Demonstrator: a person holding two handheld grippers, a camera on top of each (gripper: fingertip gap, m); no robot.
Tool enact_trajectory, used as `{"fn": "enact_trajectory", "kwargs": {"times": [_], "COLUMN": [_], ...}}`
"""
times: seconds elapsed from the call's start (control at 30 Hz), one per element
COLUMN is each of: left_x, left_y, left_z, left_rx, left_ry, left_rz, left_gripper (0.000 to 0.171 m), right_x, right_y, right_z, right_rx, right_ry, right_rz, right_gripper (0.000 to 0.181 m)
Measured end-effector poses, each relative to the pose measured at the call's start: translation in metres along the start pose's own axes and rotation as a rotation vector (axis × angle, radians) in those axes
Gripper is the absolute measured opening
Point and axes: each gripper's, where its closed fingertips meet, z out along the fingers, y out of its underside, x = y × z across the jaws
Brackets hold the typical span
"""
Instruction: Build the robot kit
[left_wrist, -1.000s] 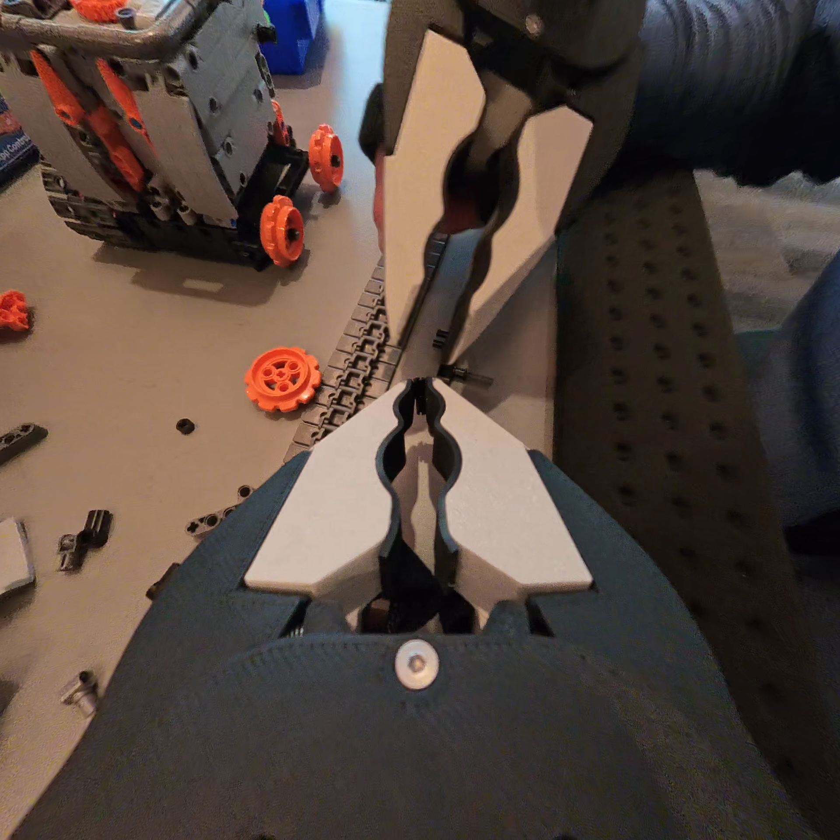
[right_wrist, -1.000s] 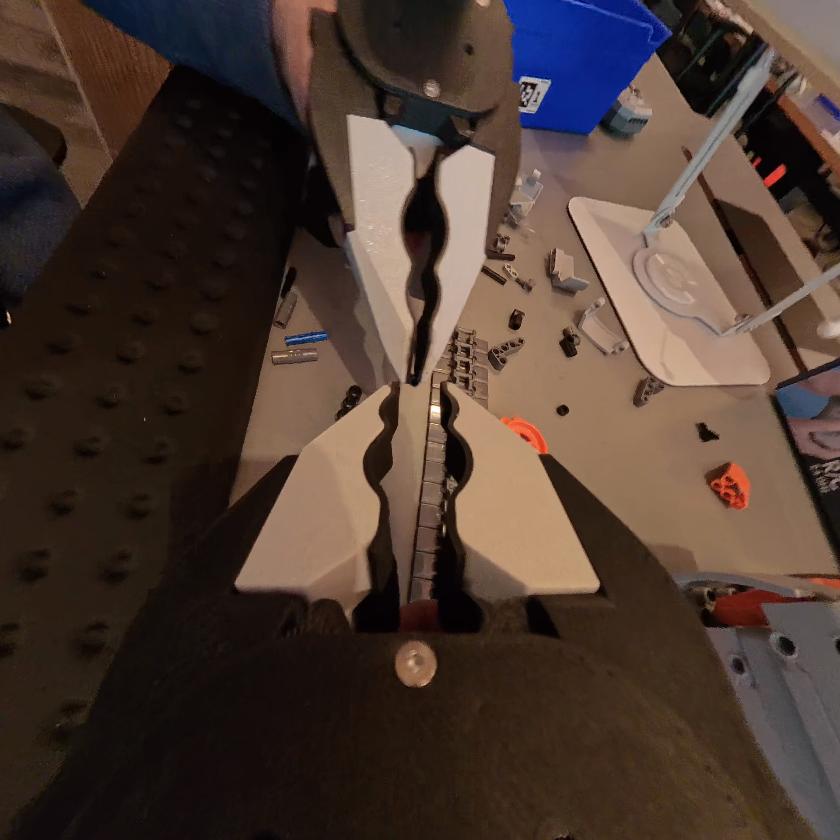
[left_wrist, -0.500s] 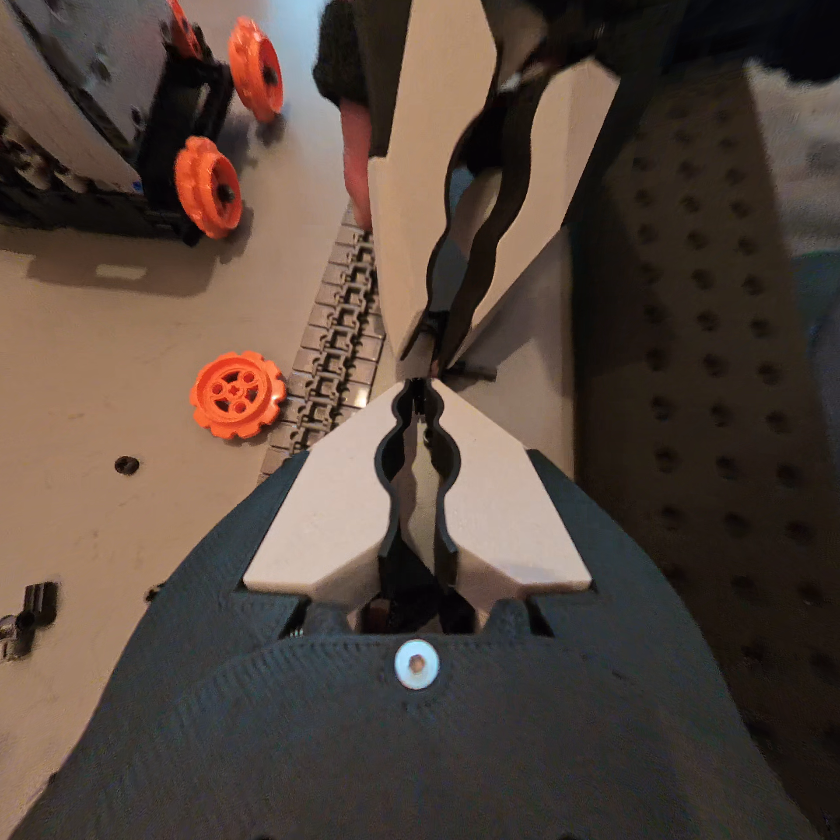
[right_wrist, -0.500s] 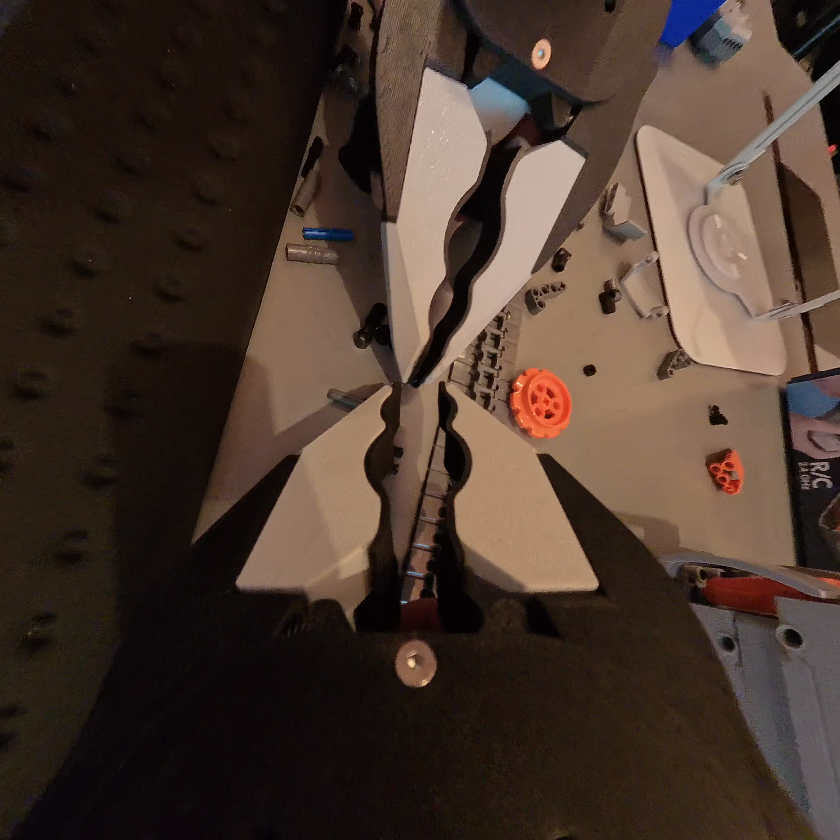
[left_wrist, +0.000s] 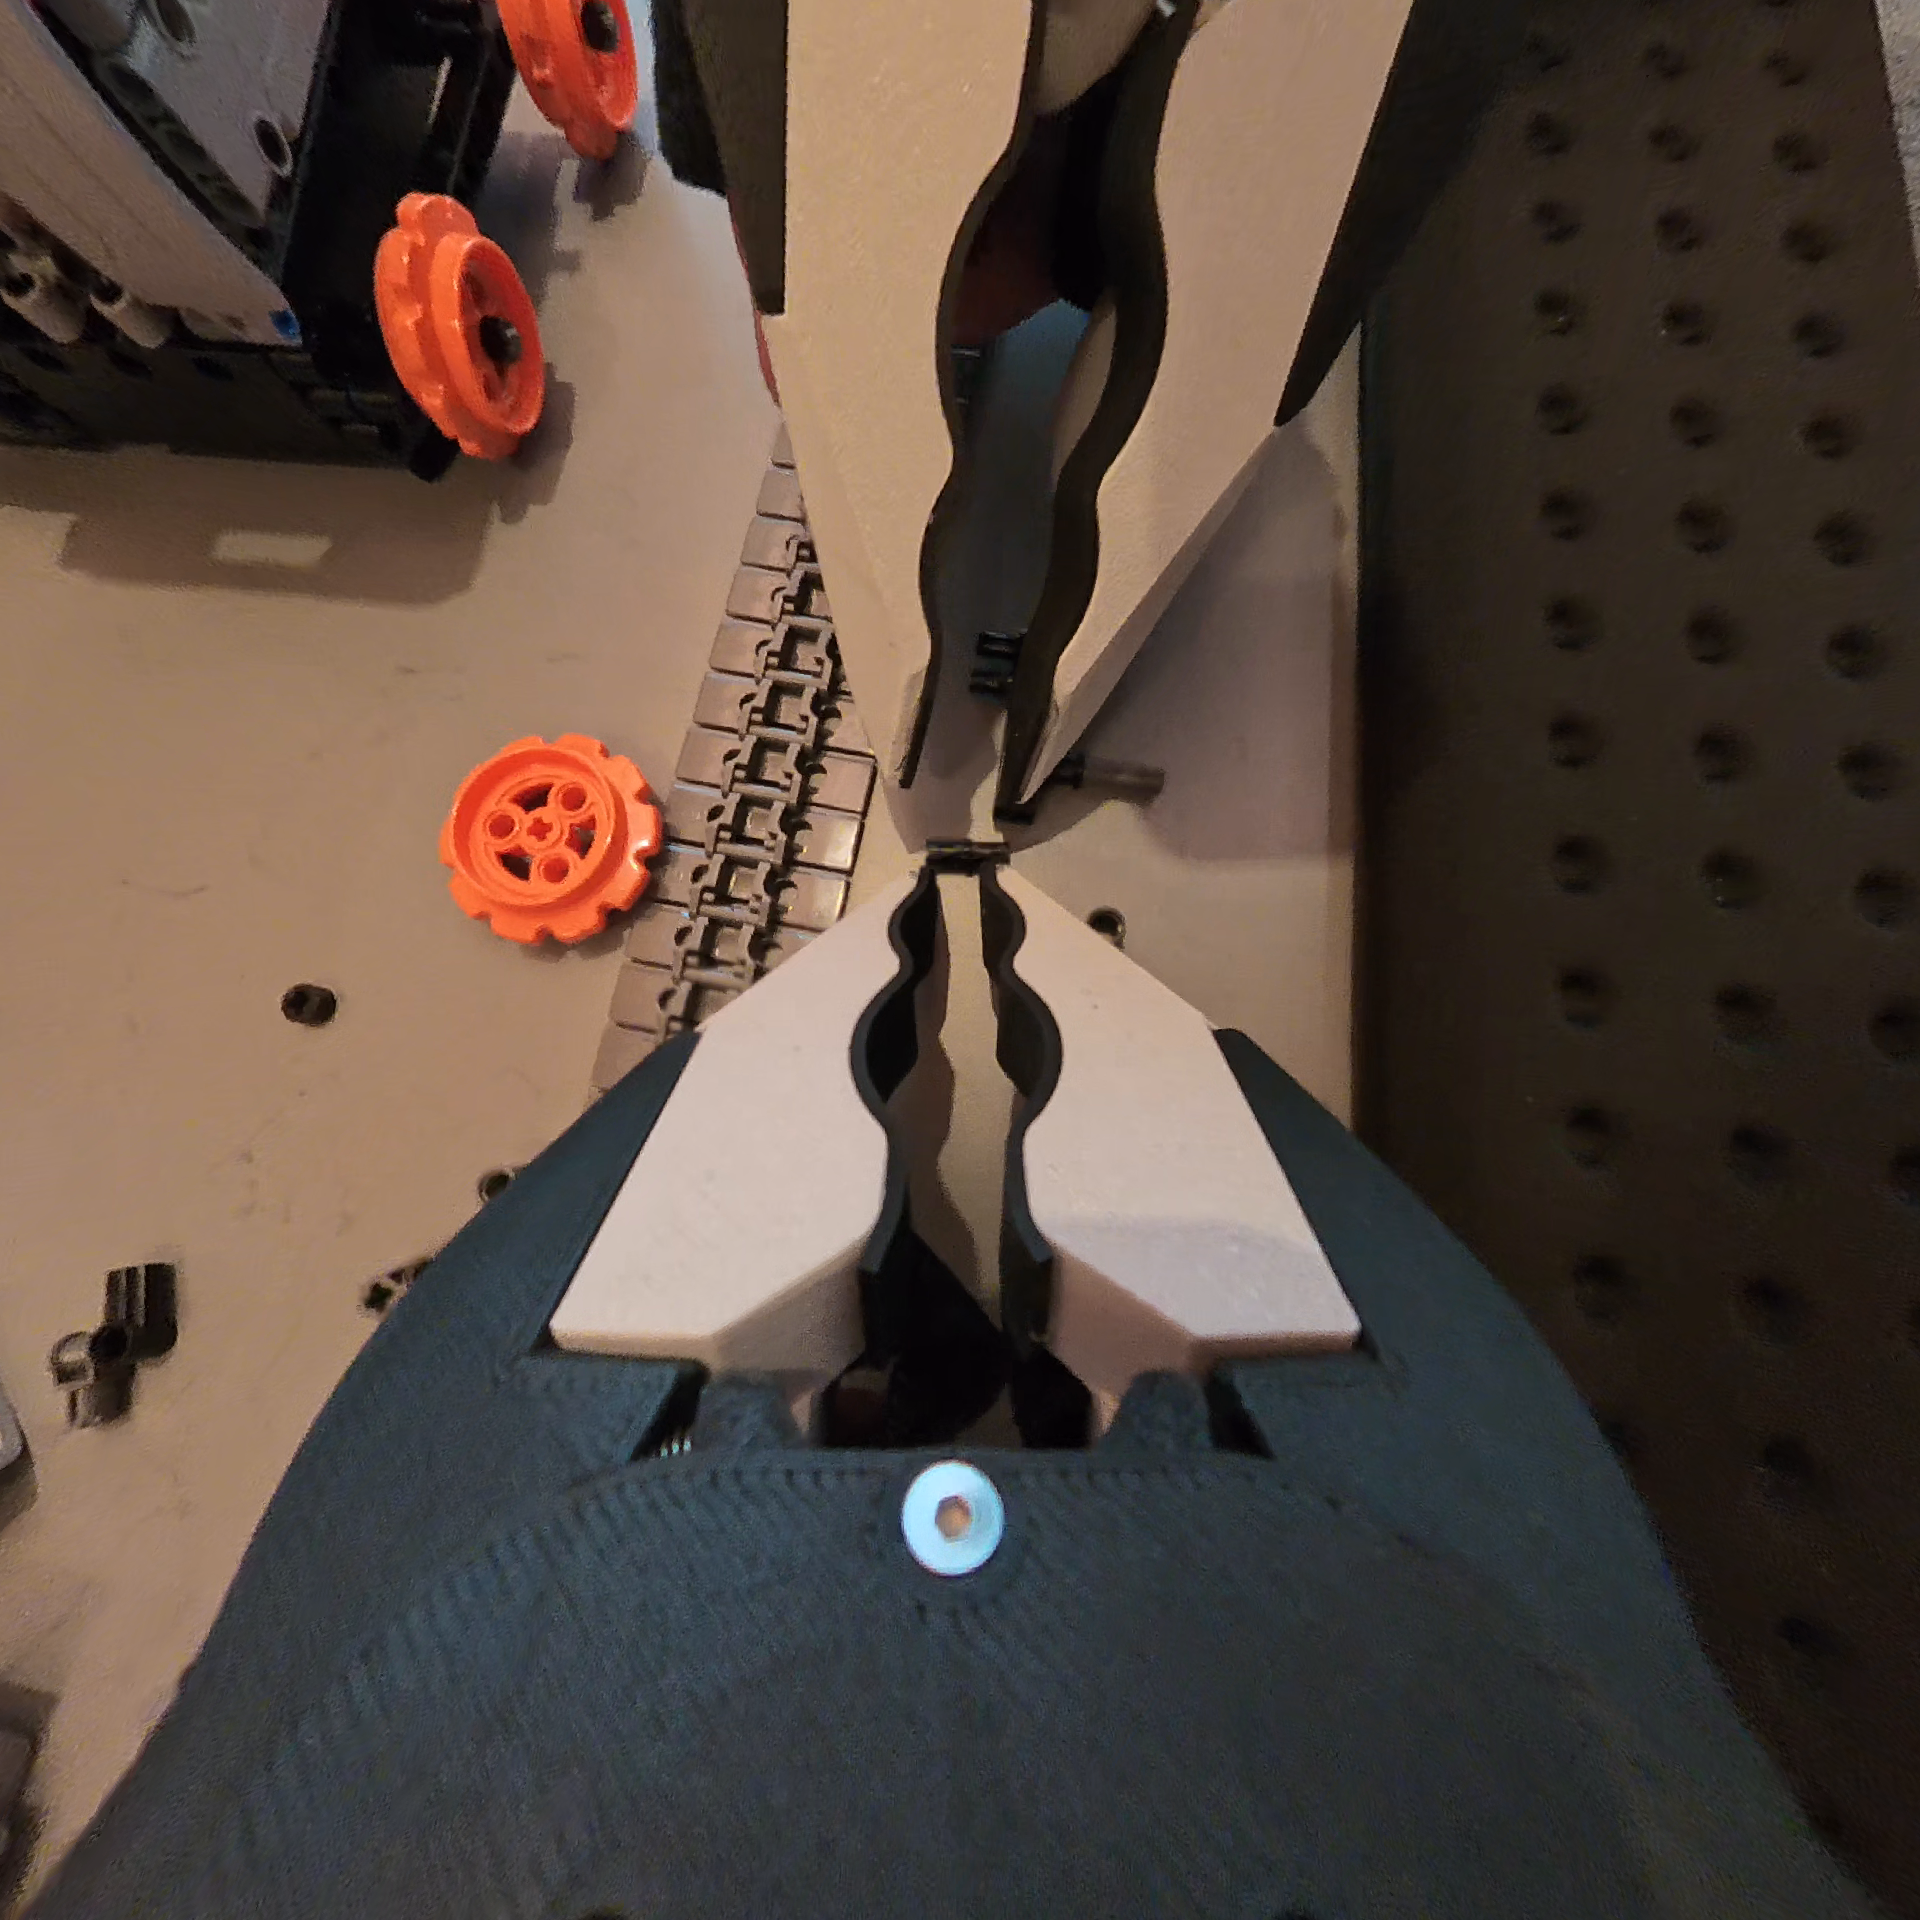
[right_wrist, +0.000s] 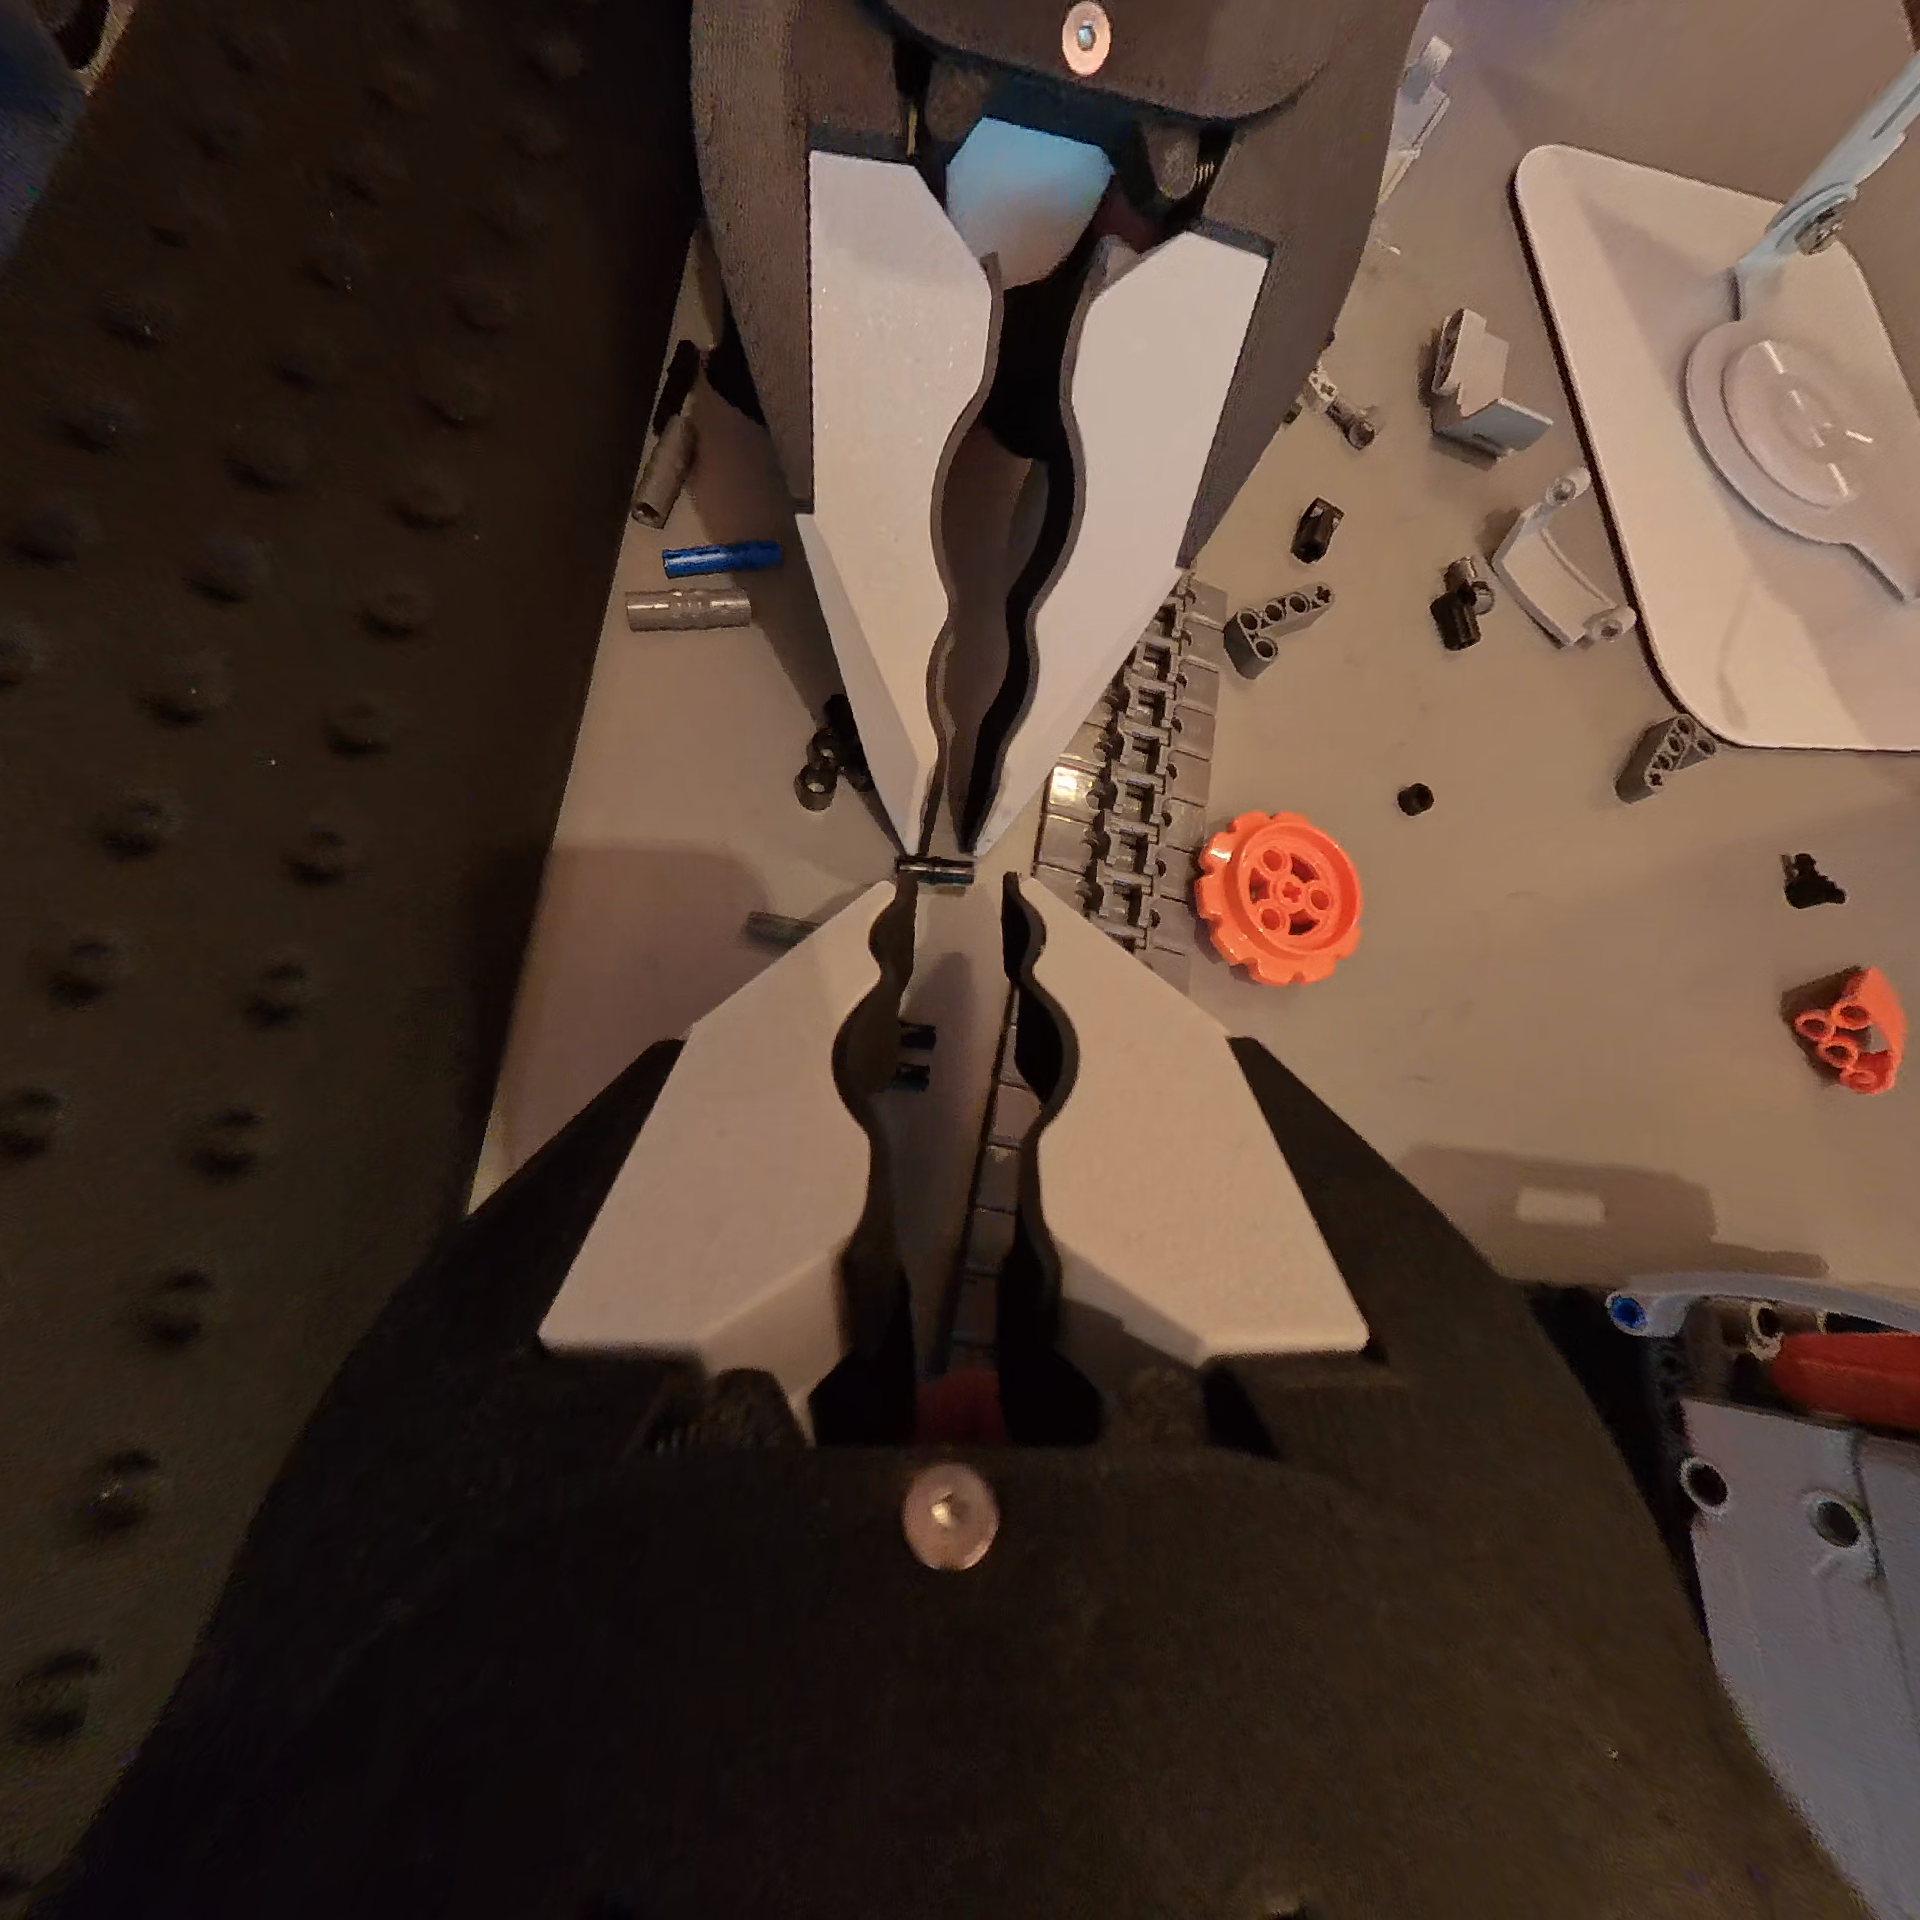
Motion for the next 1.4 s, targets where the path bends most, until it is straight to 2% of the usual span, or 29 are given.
{"fn": "enact_trajectory", "kwargs": {"times": [0.4, 0.7, 1.0, 1.23, 1.4], "left_x": [-0.001, 0.002, 0.0, -0.006, -0.007], "left_y": [-0.008, -0.004, -0.003, 0.0, -0.001], "left_z": [0.0, 0.001, 0.001, 0.001, -0.003], "left_rx": [-0.02, -0.07, -0.077, -0.079, -0.043], "left_ry": [-0.03, -0.028, -0.044, -0.09, -0.089], "left_rz": [0.189, 0.122, 0.106, 0.143, 0.105], "left_gripper": [0.017, 0.013, 0.001, 0.0, 0.0], "right_x": [0.002, 0.016, 0.007, 0.002, 0.003], "right_y": [0.011, 0.015, 0.015, 0.006, 0.012], "right_z": [-0.009, -0.034, -0.024, -0.02, -0.013], "right_rx": [-0.029, 0.013, -0.001, 0.019, -0.019], "right_ry": [-0.014, 0.03, -0.005, -0.022, -0.016], "right_rz": [0.041, 0.095, 0.086, 0.091, 0.105], "right_gripper": [0.015, 0.013, 0.013, 0.015, 0.02]}}
